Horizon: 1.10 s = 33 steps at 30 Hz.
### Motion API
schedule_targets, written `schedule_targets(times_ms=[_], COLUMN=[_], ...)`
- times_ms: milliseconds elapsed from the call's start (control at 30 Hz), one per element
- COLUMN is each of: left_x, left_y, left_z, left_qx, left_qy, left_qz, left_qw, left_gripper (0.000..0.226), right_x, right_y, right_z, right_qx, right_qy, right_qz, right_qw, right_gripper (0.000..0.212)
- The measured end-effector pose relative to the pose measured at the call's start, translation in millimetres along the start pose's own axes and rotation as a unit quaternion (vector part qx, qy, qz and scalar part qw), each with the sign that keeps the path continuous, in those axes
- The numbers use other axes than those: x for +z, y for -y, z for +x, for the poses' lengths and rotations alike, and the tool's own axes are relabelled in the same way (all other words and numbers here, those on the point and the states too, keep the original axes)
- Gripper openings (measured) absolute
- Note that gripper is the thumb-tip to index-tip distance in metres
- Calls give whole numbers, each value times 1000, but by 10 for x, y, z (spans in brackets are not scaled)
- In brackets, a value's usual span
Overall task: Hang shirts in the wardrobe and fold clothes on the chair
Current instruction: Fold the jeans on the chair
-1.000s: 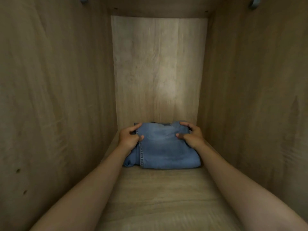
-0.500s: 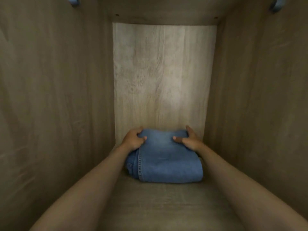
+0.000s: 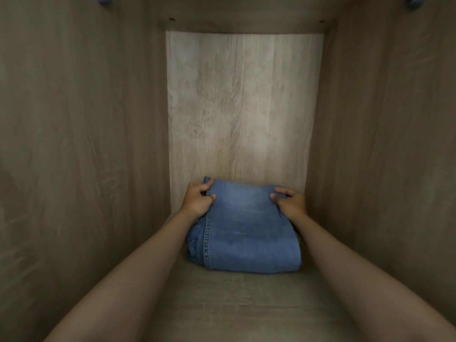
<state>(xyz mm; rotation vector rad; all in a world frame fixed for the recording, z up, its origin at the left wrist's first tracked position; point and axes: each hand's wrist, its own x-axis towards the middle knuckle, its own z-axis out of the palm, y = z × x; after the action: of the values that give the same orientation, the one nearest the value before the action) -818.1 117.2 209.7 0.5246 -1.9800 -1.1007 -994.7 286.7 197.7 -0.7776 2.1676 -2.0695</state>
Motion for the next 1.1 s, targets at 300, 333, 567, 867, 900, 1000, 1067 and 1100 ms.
schedule_targets(times_ms=[300,333,567,867,900,1000,1067,1100], left_x=[-59,-85,-43,60,60,30,-15,-28], left_y=[-84,-166,-449,58,65,-16,-111,-155], left_z=[-136,-165,-632,-1060,-1069,-1031,-944,-886], left_qx=[-116,-107,-20,23,25,21,34,44], left_qy=[102,93,120,191,191,203,196,186], left_qz=[94,90,195,417,421,437,424,416], left_qw=[983,986,973,888,886,876,883,889], left_gripper=[54,54,35,56,57,59,55,53], right_x=[-84,-94,125,117,114,89,97,115], right_y=[207,288,520,13,28,110,177,217], right_z=[-208,-256,-783,-1097,-1101,-1097,-1001,-936], right_qx=[72,49,-84,-62,-60,-54,-47,-55], right_qy=[171,159,157,209,212,234,243,237], right_qz=[-168,-195,-339,-548,-550,-560,-560,-556], right_qw=[968,967,924,808,805,793,791,795], right_gripper=[53,55,50,69,69,72,74,74])
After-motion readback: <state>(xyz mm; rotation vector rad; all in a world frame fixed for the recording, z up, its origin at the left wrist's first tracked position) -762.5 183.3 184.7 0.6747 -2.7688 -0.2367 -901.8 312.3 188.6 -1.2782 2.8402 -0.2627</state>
